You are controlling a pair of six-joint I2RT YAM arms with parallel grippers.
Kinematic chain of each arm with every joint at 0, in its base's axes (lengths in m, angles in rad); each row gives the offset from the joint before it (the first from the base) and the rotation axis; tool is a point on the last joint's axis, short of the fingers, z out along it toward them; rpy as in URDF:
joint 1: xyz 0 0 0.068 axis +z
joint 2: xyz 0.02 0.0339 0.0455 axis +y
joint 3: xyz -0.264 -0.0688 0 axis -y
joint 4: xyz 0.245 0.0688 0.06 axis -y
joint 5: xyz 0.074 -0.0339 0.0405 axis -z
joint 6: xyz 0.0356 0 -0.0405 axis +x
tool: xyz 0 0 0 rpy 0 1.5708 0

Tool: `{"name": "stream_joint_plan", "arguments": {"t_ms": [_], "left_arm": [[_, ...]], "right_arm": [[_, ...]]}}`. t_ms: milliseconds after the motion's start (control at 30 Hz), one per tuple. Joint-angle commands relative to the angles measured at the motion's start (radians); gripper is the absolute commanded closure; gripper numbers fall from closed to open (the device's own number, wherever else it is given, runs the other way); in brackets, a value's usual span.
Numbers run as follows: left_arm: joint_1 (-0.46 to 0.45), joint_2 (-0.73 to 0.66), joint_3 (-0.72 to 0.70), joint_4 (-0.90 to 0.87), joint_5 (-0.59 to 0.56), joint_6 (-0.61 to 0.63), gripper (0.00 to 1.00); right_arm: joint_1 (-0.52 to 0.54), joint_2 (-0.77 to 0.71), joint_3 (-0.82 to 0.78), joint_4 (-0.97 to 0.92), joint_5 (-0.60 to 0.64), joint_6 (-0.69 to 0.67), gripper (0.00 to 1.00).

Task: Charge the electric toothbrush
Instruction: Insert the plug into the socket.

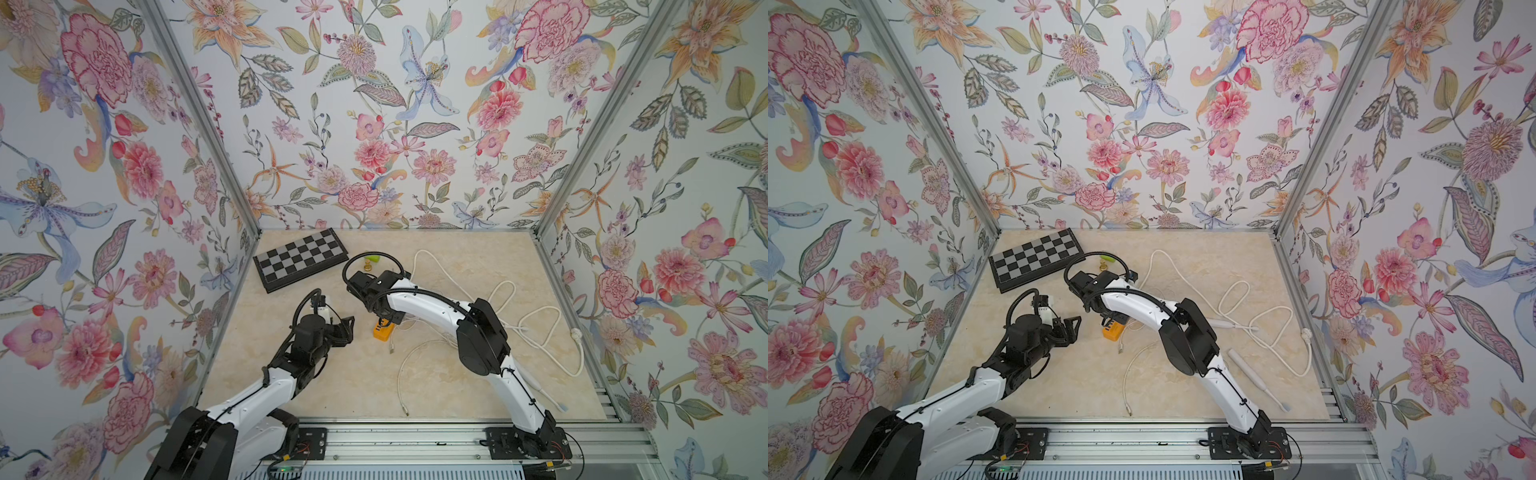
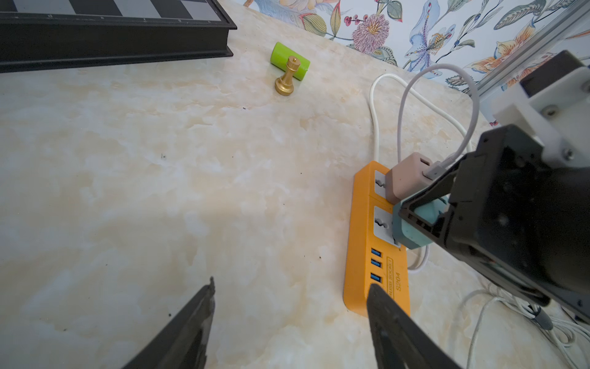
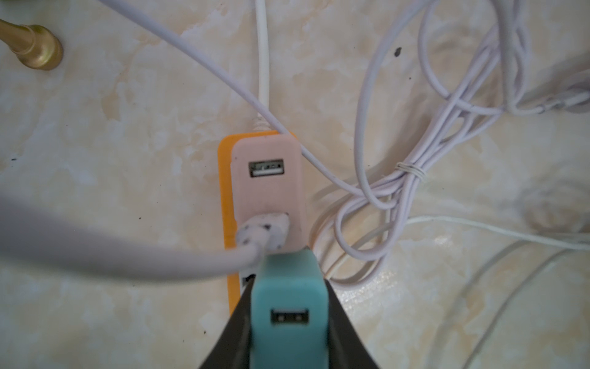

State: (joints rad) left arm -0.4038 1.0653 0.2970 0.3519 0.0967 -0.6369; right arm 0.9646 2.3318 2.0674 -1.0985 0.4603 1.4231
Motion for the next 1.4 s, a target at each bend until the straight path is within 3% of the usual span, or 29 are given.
{"name": "stream_joint_plan", "arguments": {"t_ms": [0,367,667,767,933,1033,1367], "left_arm": [[0.011,-0.008,-0.013,0.007,-0.022,-0.009,0.24],[0.011,-0.005,-0.006,-0.007,-0.021,-0.019,0.23],[0.011,0.004,0.031,0.002,-0.013,-0.039,0.22],[0.011,-0.003,0.038,-0.004,-0.009,-0.036,0.22],[0.011,-0.009,0.056,-0.032,0.0,-0.012,0.21],[0.01,-0.013,0.071,-0.057,0.007,0.005,0.21],[-0.032,-0.052,0.074,-0.074,0.058,0.011,0.2]], "right_arm": [[-0.003,0.032,-0.033,-0.036,-0.012,-0.014,1.0],[-0.026,0.099,-0.034,-0.031,-0.085,-0.084,0.97],[-0.007,0.02,0.028,-0.029,-0.041,-0.137,0.69],[0.0,-0.016,0.002,-0.029,-0.036,-0.134,0.5],[0.028,-0.12,-0.085,-0.022,-0.004,-0.127,0.24],[0.053,-0.218,-0.172,0.008,0.016,-0.146,0.14],[0.011,-0.588,-0.629,0.173,-0.034,-0.364,0.09]]}}
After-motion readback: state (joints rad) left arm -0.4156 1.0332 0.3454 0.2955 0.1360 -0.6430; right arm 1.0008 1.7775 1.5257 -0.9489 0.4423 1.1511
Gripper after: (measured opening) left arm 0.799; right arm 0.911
